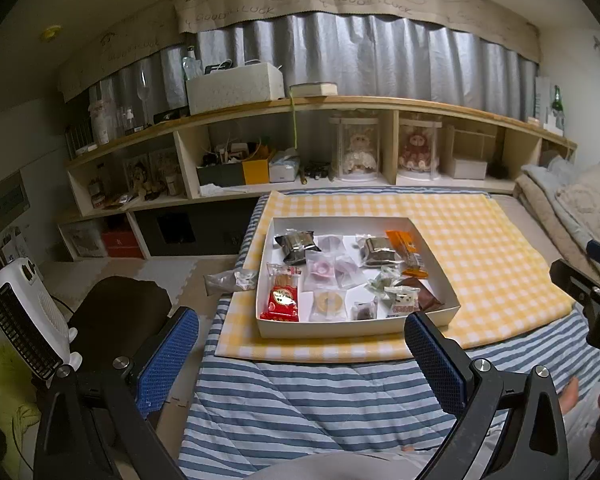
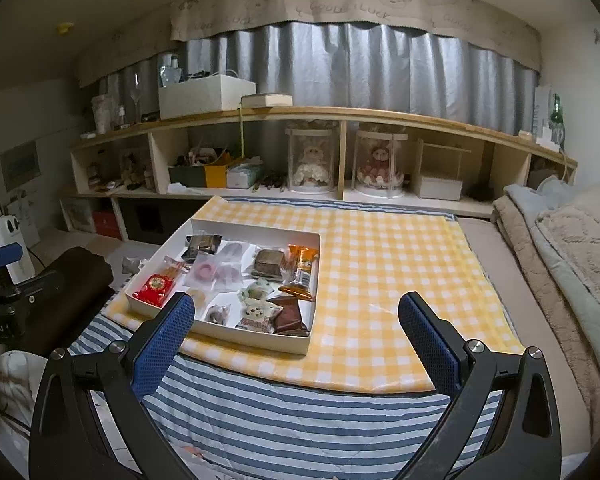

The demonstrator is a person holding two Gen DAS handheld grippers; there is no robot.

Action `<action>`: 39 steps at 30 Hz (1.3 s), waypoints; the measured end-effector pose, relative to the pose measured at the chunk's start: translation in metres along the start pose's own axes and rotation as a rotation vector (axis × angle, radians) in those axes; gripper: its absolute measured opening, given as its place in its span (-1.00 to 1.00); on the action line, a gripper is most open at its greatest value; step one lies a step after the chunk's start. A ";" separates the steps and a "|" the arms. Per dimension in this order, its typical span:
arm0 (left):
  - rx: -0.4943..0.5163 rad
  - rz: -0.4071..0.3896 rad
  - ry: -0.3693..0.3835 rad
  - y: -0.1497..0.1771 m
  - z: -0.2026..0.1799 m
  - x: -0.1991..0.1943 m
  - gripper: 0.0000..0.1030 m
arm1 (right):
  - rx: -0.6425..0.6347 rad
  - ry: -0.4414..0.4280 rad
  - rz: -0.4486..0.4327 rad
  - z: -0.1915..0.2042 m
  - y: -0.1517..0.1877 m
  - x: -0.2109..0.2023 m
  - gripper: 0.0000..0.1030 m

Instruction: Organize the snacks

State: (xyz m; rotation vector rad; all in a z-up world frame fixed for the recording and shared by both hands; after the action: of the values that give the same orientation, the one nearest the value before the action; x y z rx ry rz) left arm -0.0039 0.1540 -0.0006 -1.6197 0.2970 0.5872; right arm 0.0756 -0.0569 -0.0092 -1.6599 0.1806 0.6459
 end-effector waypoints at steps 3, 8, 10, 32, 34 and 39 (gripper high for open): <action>-0.001 -0.001 0.000 0.000 0.000 0.000 1.00 | -0.003 0.001 0.000 0.000 0.000 0.000 1.00; 0.001 -0.001 0.000 0.000 0.000 0.001 1.00 | -0.004 0.003 0.000 -0.001 0.000 0.000 1.00; 0.001 -0.001 0.000 0.000 0.000 0.000 1.00 | -0.005 0.004 0.000 -0.001 0.000 0.000 1.00; 0.001 0.001 0.001 0.001 -0.001 0.001 1.00 | -0.002 0.008 -0.005 -0.002 -0.002 -0.001 1.00; 0.002 0.000 0.001 0.001 0.000 0.000 1.00 | -0.003 0.008 -0.005 -0.002 -0.001 -0.001 1.00; 0.002 -0.001 0.000 0.001 -0.001 0.000 1.00 | -0.001 0.008 -0.005 -0.002 -0.001 -0.001 1.00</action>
State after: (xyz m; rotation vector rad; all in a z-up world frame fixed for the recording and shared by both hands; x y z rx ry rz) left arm -0.0045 0.1529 -0.0017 -1.6175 0.2970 0.5862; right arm 0.0762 -0.0590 -0.0079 -1.6640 0.1815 0.6356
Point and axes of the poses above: each gripper's, at about its wrist camera, not at the fingertips, and x roughly the way its jaws point, z to its left, y to its underside, the point moved 10 cm from there along x, roughly the way its jaws point, and after that the axes turned 9 degrees about -x, right-handed, at the moved point
